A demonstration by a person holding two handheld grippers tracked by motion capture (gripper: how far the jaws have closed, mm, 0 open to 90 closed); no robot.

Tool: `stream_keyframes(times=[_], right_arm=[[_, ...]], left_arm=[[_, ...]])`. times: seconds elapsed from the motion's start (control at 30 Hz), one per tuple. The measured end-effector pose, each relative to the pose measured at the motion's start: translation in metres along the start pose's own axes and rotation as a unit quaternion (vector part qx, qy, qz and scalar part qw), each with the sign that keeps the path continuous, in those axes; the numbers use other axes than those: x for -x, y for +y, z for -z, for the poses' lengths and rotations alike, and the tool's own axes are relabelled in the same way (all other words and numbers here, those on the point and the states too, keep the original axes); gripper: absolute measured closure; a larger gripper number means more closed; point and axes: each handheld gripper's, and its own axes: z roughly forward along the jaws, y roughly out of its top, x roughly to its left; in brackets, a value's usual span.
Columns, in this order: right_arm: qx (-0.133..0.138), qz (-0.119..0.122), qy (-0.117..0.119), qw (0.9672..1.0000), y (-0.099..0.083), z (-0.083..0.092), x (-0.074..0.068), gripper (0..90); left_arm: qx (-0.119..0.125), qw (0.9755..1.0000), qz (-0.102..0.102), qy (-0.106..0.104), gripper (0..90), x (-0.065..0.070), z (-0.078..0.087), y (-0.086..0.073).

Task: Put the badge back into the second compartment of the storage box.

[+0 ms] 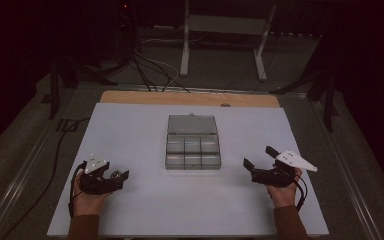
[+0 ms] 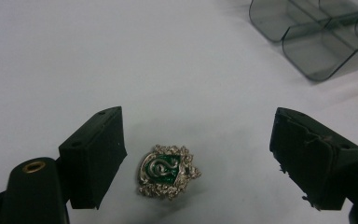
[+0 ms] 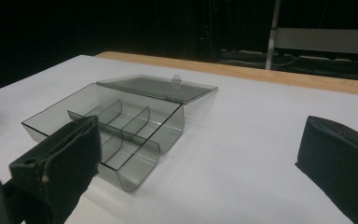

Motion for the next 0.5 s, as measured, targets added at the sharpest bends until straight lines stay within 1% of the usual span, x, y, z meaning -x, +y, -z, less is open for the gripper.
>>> stream_keyframes(times=[0.1, 0.13, 0.23, 0.33, 0.47, 0.5], right_arm=[[0.000, 0.000, 0.001, 1.0000, 0.0002, 0.0003, -0.0007, 0.0], [0.001, 0.001, 0.001, 1.0000, 0.0003, 0.0003, -0.0008, 0.0], [0.002, 0.001, 0.001, 1.0000, 0.0004, 0.0007, -0.0007, 0.0], [0.001, 0.000, 0.001, 1.0000, 0.0003, 0.0008, -0.0005, 0.0], [0.002, -0.001, 0.001, 1.0000, 0.0003, 0.0009, -0.0003, 0.0], [0.002, -0.001, 0.001, 1.0000, 0.0003, 0.0009, -0.0002, 0.0]], left_arm=[[-0.009, 0.9999, -0.009, 0.002, 19.3, 0.0015, -0.0019, -0.0007], [-0.015, 0.9998, -0.014, 0.006, 19.4, 0.0025, -0.0026, -0.0010], [-0.027, 0.9993, -0.021, 0.013, 22.3, 0.0043, -0.0050, -0.0029], [-0.038, 0.9988, -0.027, 0.018, 29.8, 0.0038, -0.0061, -0.0052], [-0.041, 0.9985, -0.030, 0.020, 40.9, 0.0023, -0.0052, -0.0071], [-0.046, 0.9981, -0.033, 0.025, 43.1, 0.0022, -0.0055, -0.0076]])
